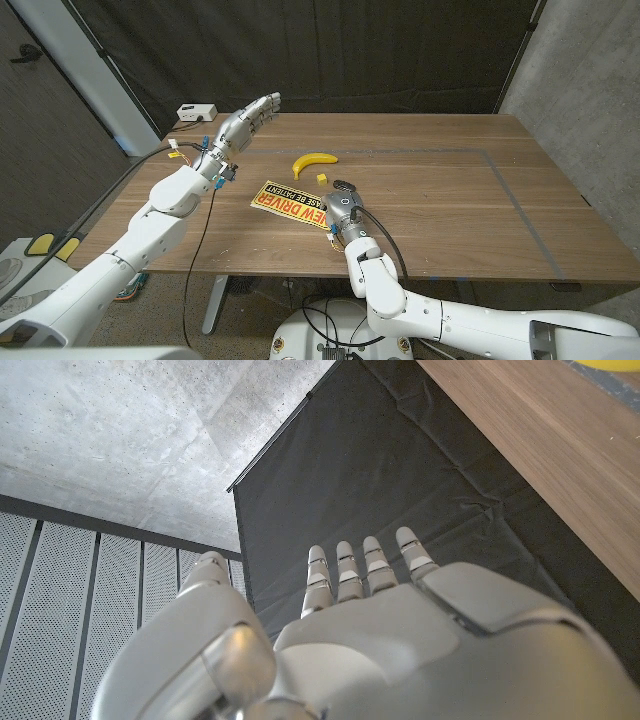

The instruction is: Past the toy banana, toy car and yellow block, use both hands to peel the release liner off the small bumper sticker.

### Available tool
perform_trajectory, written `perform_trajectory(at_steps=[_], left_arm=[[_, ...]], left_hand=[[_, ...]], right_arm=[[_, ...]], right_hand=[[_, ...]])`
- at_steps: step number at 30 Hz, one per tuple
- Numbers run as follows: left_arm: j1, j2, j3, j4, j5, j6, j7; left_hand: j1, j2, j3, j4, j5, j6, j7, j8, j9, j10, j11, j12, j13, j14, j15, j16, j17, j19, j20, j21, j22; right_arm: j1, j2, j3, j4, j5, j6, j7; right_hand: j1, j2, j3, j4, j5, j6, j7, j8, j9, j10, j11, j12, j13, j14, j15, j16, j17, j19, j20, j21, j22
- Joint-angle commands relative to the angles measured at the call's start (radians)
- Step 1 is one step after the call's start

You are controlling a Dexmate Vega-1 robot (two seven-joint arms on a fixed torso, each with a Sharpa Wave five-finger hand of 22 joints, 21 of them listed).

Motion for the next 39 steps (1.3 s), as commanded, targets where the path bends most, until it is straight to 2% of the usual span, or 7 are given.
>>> perform_trajectory(at_steps=[1, 20, 23, 26, 28, 30, 39], left_arm=[[0.015, 0.012, -0.005, -0.02, 0.003, 0.014, 0.009], [-0.01, 0.009, 0.01, -0.009, -0.004, 0.045, -0.006], [-0.022, 0.008, 0.016, -0.001, -0.005, 0.053, -0.013], [-0.029, 0.009, 0.017, 0.0, -0.001, 0.056, -0.012], [-0.032, 0.01, 0.016, -0.001, 0.005, 0.056, -0.009], [-0.037, 0.011, 0.016, -0.001, 0.014, 0.055, -0.005], [-0.086, -0.016, 0.035, 0.056, -0.016, 0.034, -0.062]], left_hand=[[-0.001, 0.003, 0.0, -0.007, -0.004, -0.004, 0.001, 0.001, 0.001, -0.011, 0.005, -0.004, 0.0, -0.014, 0.006, -0.001, -0.001, -0.01, 0.006, -0.003, 0.001], [-0.004, 0.004, 0.002, -0.013, -0.005, -0.008, 0.004, 0.0, 0.001, -0.015, 0.012, -0.009, -0.001, -0.023, 0.005, -0.001, -0.005, -0.011, -0.002, -0.005, 0.001], [-0.005, 0.005, 0.002, -0.013, -0.005, -0.009, 0.005, 0.0, 0.001, -0.016, 0.011, -0.011, -0.001, -0.023, 0.006, 0.0, -0.005, -0.012, -0.001, -0.005, 0.001], [-0.006, 0.006, 0.003, -0.014, -0.005, -0.011, 0.005, 0.0, 0.001, -0.017, 0.011, -0.011, -0.002, -0.024, 0.006, 0.0, -0.006, -0.013, -0.001, -0.006, 0.001], [-0.006, 0.007, 0.003, -0.014, -0.005, -0.011, 0.006, 0.0, 0.001, -0.016, 0.011, -0.012, -0.002, -0.023, 0.006, 0.0, -0.006, -0.014, 0.0, -0.006, 0.001], [-0.006, 0.007, 0.003, -0.015, -0.005, -0.01, 0.005, 0.0, 0.001, -0.016, 0.009, -0.012, -0.002, -0.024, 0.006, 0.0, -0.006, -0.013, -0.002, -0.006, 0.001], [-0.007, 0.009, 0.005, -0.017, -0.005, -0.011, 0.007, 0.001, 0.001, -0.016, 0.01, -0.014, -0.002, -0.024, 0.005, 0.002, -0.008, -0.013, -0.002, -0.006, 0.001]], right_arm=[[-0.122, 0.002, 0.127, 0.044, -0.018, 0.16, -0.287], [-0.312, 0.074, 0.449, 0.047, 0.309, 0.655, -0.815], [-0.335, 0.068, 0.486, 0.0, 0.36, 0.658, -0.775], [-0.345, -0.003, 0.5, -0.15, 0.364, 0.51, -0.559], [-0.338, -0.026, 0.483, -0.238, 0.332, 0.363, -0.422], [-0.32, -0.02, 0.433, -0.267, 0.251, 0.233, -0.356], [-0.229, 0.043, 0.231, -0.264, 0.067, -0.062, -0.14]], right_hand=[[0.044, 0.049, 0.025, 0.01, -0.037, 0.05, 0.01, 0.002, 0.007, 0.046, 0.009, 0.014, -0.001, 0.001, -0.143, -0.04, 0.011, 0.034, -0.083, 0.053, 0.014], [0.07, 0.03, 0.046, 0.005, -0.142, 0.163, 0.025, 0.017, 0.003, 0.114, 0.034, -0.019, -0.102, 0.124, -0.144, -0.288, -0.12, 0.065, -0.139, 0.197, -0.01], [0.074, 0.027, 0.049, 0.004, -0.146, 0.164, 0.027, 0.016, 0.003, 0.119, 0.036, -0.024, -0.109, 0.134, -0.143, -0.3, -0.123, 0.065, -0.137, 0.206, -0.014], [0.049, 0.016, 0.055, 0.022, -0.157, 0.041, 0.034, -0.045, 0.004, 0.034, 0.055, -0.073, -0.12, 0.093, -0.147, -0.427, -0.16, -0.033, -0.06, 0.249, -0.018], [-0.214, -0.039, -0.04, 0.143, -0.136, -0.017, 0.054, -0.083, -0.003, -0.031, 0.065, -0.096, -0.115, 0.03, -0.116, -0.53, -0.191, -0.073, 0.033, 0.274, -0.042], [-0.354, -0.067, -0.1, 0.197, -0.099, -0.113, 0.067, -0.129, -0.004, -0.182, 0.094, -0.139, -0.089, -0.084, -0.074, -0.549, -0.145, -0.165, 0.106, 0.259, -0.052], [-0.594, -0.113, -0.213, 0.296, -0.038, -0.314, 0.093, -0.155, 0.0, -0.383, 0.137, -0.236, -0.078, -0.321, 0.028, -0.651, -0.172, -0.33, 0.19, 0.216, -0.06]])
